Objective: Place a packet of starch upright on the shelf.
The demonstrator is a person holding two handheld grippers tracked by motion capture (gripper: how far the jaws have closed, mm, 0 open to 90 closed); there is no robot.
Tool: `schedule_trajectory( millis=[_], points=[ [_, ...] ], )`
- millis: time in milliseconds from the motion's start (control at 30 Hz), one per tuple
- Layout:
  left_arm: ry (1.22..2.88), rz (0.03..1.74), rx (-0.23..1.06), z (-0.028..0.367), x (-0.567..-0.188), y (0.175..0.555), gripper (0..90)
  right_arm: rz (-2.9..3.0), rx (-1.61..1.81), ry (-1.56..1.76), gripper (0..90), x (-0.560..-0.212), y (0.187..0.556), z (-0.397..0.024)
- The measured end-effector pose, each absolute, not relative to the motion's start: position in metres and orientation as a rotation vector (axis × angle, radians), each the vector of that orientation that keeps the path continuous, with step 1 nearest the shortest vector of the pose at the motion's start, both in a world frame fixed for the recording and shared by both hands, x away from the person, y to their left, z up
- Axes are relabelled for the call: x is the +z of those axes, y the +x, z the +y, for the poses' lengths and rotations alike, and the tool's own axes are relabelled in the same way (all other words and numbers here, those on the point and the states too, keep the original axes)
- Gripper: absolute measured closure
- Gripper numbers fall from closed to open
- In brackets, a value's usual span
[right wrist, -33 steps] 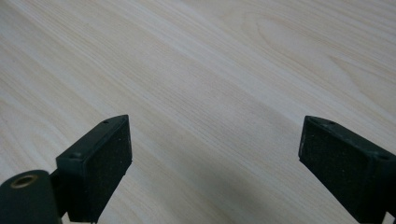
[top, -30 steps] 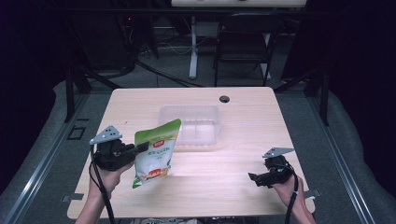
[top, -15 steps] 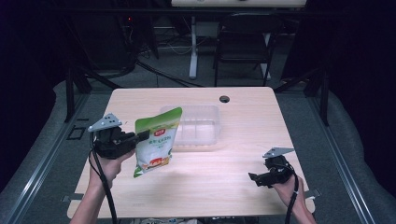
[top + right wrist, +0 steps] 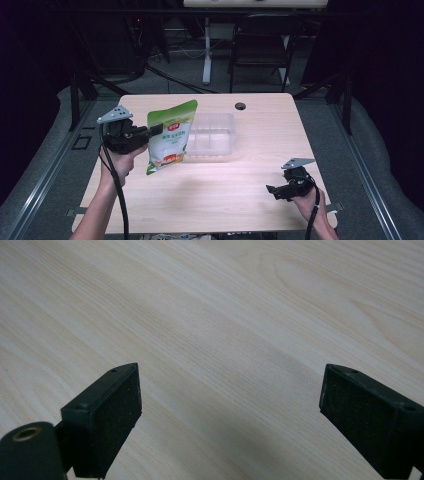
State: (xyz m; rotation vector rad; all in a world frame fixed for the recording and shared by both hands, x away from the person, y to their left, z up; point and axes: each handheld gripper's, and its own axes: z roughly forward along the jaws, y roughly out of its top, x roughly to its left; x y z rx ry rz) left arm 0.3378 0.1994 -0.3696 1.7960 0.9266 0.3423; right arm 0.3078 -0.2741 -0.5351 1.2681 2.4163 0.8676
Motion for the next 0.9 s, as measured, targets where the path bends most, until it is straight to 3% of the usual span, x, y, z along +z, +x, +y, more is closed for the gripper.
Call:
schedule_trajectory(
  millis=[900],
  points=[
    [1.764, 0.951, 0.416, 0.184, -0.36, 0.372, 90.0, 2.42, 0.877, 1.271, 9.6, -0.536, 0.308, -0.275]
  ],
)
